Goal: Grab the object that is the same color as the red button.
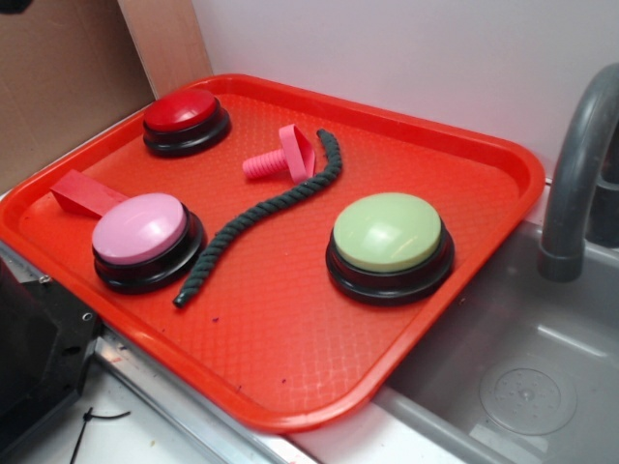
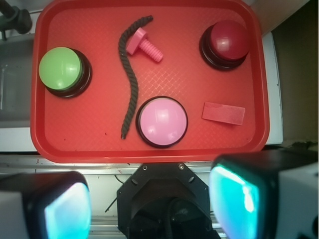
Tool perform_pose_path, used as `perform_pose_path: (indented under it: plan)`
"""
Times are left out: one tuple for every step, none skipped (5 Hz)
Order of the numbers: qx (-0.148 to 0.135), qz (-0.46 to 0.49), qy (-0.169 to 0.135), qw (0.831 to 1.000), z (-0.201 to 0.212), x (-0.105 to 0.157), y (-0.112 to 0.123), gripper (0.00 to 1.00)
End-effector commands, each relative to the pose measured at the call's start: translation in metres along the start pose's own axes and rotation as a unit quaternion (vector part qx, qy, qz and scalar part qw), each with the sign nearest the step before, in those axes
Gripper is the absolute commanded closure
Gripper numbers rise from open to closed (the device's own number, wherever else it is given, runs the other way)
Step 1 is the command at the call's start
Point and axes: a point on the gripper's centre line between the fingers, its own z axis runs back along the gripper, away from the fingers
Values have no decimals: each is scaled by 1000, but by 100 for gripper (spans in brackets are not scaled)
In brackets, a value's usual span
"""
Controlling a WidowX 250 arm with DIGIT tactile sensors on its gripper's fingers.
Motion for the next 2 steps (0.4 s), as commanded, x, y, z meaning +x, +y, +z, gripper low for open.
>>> perform_pose_path:
  plan:
    - [0, 0, 0, 1000, 0, 0, 0, 0]
    - [0, 69, 18, 997, -14, 7, 8, 0]
